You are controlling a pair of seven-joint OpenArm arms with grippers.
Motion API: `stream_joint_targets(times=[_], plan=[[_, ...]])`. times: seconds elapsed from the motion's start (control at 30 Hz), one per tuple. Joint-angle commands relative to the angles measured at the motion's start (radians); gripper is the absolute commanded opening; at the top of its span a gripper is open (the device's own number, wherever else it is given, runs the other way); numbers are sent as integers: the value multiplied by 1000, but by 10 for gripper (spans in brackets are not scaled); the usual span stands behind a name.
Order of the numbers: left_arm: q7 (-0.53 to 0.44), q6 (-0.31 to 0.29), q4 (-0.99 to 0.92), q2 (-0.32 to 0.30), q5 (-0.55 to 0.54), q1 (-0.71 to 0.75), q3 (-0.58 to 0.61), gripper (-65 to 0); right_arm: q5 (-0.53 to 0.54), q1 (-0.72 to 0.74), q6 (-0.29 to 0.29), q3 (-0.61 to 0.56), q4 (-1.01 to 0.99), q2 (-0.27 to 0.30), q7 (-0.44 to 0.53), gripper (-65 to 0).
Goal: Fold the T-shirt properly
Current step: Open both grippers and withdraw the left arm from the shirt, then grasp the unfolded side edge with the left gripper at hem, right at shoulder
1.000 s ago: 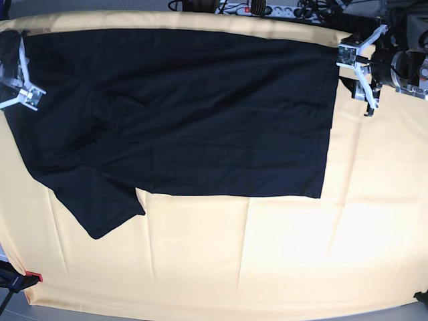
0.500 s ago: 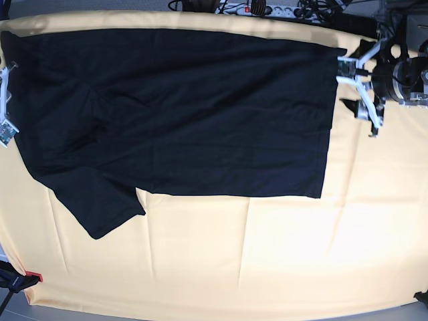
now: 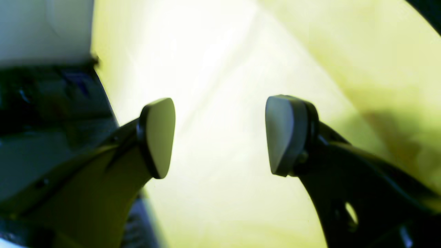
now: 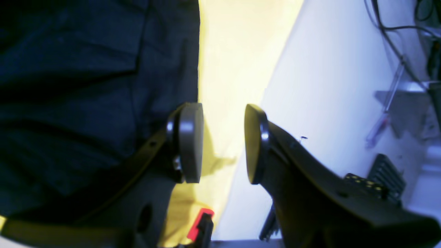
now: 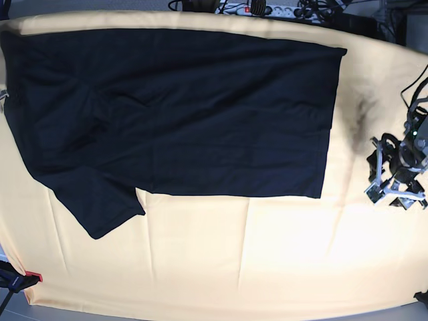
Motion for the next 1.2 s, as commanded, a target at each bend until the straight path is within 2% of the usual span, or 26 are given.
stream_joint_targets(times=[0.0,0.03,0.1,0.13,0.2,0.3,0.37,0.63,0.8,0.93,1.03,1.17], plan=[[-30,5,-50,18,-31,-22,-58,-238,-7,20,-5,14,8,20,15,-422],[-34,-7,-113,67,-77,-22,-110,-238,-6,29,-5,14,8,16,18,-422],[-31,-88,-224,158,-232,-21,-240,-238,-6,42,-6,14,8,16,22,-422],[-25,-156,-277,198,-335,-21,-313,-238,-8,43,-6,14,8,17,23,-422],[47,-298,-378,272,-512,-22,-460,-238,-9,43,-6,14,8,16,29,-422],[204,-442,-488,326,-780,-21,-581,-238,-10,43,-6,14,8,17,29,-422],[216,-512,-536,338,-839,-16,-581,-238,-10,43,-6,14,8,17,38,-422],[214,-522,-607,393,-839,-16,-498,-238,-10,43,-6,14,8,16,67,-422],[169,-509,-607,444,-734,-16,-486,-238,-11,43,-6,14,8,16,67,-422],[175,-499,-607,487,-706,-7,-469,-238,-10,43,-6,14,8,16,67,-422],[210,-510,-607,510,-721,-2,-444,-238,-11,43,-6,14,8,16,68,-422],[323,-588,-607,525,-850,-6,-436,-238,-13,43,-9,14,8,16,71,-422]])
